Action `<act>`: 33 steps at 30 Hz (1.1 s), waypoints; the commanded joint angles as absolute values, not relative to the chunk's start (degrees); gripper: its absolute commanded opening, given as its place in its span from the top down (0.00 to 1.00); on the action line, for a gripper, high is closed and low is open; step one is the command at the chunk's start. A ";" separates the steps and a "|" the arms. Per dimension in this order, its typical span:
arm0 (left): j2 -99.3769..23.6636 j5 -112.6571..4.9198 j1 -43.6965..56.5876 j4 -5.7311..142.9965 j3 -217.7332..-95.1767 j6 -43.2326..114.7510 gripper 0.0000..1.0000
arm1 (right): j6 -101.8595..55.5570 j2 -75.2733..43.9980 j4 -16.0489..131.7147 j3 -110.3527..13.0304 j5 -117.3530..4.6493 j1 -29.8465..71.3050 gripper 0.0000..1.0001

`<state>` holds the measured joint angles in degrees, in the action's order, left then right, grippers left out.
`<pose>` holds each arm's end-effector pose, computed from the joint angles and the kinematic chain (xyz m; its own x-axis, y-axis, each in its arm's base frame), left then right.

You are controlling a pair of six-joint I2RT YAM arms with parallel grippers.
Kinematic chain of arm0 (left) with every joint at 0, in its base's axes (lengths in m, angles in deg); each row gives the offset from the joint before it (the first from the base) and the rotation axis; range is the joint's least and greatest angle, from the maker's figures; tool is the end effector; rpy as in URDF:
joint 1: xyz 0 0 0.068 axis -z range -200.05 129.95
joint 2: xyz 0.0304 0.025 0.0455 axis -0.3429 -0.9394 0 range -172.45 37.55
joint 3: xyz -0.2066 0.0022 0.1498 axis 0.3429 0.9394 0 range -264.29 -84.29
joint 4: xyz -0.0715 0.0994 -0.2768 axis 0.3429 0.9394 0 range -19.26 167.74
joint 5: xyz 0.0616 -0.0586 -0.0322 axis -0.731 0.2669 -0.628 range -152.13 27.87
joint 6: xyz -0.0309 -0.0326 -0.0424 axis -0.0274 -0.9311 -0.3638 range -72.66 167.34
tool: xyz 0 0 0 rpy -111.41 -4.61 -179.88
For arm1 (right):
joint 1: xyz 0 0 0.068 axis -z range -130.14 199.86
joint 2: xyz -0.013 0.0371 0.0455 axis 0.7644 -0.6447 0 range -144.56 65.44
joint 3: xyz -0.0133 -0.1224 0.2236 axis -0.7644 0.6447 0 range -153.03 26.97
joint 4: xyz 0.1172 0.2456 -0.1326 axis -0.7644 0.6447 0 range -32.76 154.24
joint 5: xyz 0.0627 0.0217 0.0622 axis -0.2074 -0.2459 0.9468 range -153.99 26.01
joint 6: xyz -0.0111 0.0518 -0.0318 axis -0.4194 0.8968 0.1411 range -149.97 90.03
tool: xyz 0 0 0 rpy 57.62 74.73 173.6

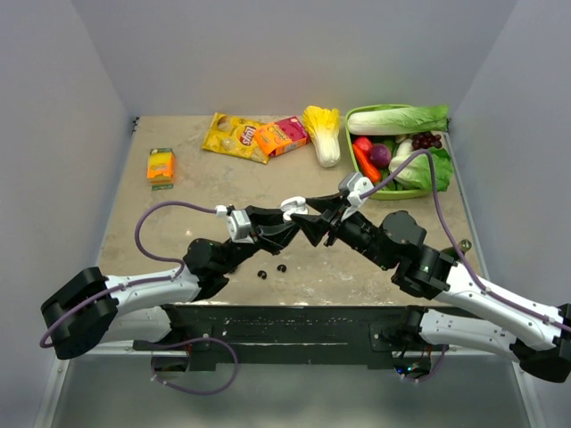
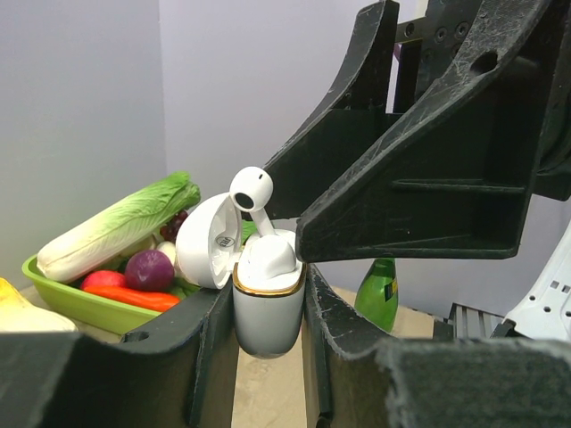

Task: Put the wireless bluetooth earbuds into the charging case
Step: Place the earbud in the charging case.

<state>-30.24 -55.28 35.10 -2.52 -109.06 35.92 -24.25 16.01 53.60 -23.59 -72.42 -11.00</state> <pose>0.1572 -0.2354 0.2486 0.1091 -0.5008 -0.8587 0.9134 0.3914 -0.1122 0.1362 0.2300 0.3759 -0.0386 0.1329 -0.9904 -0.7929 0.5991 0.1113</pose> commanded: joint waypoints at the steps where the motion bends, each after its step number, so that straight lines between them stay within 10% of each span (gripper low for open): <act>1: -31.00 -53.87 35.49 -13.81 -112.06 35.30 1.00 | -21.27 15.43 55.57 -25.58 -67.16 -13.16 0.47; 33: -30.57 -53.43 35.49 -15.66 -110.65 35.03 1.00 | -13.62 14.38 57.06 -30.68 -81.48 -13.07 0.37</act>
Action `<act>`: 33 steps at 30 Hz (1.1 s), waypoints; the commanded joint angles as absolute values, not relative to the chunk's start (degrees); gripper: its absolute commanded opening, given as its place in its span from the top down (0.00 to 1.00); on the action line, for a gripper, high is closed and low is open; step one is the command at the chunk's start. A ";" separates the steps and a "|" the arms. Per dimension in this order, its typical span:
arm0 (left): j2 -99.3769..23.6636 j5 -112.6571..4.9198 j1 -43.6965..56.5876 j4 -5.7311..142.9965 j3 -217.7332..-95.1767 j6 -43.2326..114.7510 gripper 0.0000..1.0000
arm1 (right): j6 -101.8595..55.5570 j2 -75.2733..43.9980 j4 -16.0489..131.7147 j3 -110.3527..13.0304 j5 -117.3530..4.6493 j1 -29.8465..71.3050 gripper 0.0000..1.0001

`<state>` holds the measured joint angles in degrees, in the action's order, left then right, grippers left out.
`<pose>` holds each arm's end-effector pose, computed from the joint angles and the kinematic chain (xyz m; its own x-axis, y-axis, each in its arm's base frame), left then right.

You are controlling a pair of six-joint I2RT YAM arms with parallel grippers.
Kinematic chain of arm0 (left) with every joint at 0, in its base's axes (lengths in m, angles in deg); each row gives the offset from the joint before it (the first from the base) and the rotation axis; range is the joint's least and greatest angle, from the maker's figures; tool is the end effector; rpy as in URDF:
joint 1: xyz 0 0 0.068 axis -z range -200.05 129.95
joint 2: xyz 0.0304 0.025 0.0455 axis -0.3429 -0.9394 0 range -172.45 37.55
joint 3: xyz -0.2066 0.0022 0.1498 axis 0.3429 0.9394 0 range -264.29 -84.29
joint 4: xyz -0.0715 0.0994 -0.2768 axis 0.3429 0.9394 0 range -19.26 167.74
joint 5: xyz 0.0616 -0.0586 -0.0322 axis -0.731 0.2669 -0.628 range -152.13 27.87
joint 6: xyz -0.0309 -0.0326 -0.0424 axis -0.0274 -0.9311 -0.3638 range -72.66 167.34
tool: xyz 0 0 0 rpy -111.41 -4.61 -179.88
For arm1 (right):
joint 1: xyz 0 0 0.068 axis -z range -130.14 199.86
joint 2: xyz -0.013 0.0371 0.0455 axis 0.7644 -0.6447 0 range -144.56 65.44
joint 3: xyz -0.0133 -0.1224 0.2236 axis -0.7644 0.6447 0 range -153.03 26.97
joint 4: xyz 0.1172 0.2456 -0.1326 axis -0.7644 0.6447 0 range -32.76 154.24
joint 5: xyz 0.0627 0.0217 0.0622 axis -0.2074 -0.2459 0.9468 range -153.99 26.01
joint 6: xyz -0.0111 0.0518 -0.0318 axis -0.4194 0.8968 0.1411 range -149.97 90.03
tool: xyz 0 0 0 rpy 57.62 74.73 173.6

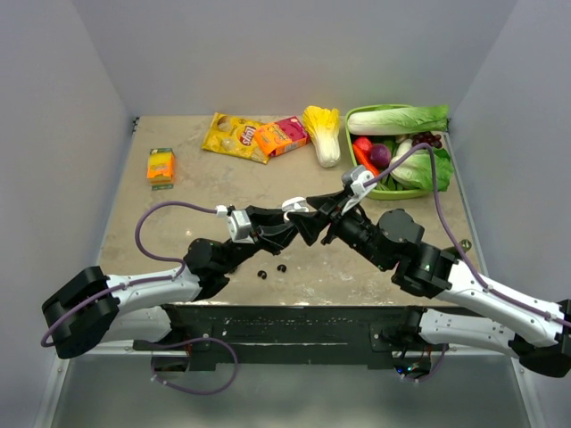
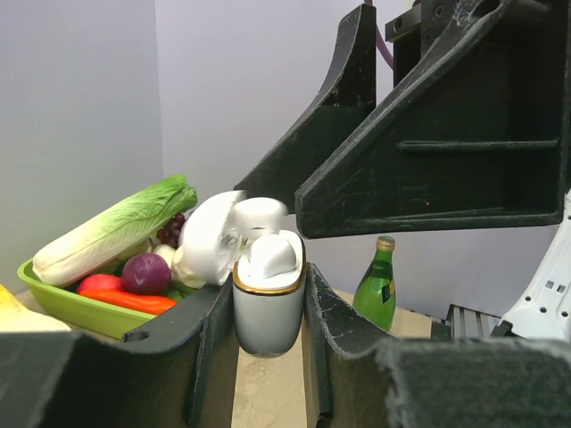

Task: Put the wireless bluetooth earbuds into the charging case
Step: Place the earbud in the charging case.

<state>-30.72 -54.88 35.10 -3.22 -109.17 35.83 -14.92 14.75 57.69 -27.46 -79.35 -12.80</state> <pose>0.1572 -0.2360 0.2483 0.1100 -0.5044 -0.8565 0.9166 0.3848 -0.1089 0.1338 0.2316 0.3892 -0.1653 0.2251 -0.9602 -0.7167 0.6414 0.2738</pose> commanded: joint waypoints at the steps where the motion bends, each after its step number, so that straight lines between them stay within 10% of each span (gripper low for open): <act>1: -30.57 -53.43 35.49 -15.66 -110.74 35.03 1.00 | -13.44 14.38 57.06 -30.68 -81.66 -13.07 0.37; 33: -30.74 -53.52 35.49 -16.63 -109.42 34.95 1.00 | -17.75 15.35 64.62 -34.20 -83.77 -13.07 0.33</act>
<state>-30.72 -53.99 35.17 -3.22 -109.15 35.35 -17.15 15.53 64.20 -31.94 -85.38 -12.84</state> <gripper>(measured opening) 0.329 0.663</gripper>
